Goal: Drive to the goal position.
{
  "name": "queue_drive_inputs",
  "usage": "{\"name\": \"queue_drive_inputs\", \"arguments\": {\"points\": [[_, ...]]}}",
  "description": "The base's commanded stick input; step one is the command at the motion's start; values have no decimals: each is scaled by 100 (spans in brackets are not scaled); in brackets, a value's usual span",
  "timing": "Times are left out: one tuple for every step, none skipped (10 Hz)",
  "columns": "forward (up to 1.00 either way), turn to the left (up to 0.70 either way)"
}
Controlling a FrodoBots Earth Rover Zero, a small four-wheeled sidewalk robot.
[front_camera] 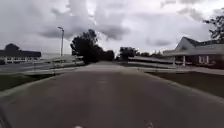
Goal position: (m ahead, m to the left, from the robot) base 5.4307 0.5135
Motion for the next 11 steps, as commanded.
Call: {"name": "queue_drive_inputs", "arguments": {"points": [[100, 4], [100, 4], [100, 6], [100, 6], [100, 4], [100, 4], [100, 4], [100, 4], [100, 4], [100, 4], [100, 4]]}}
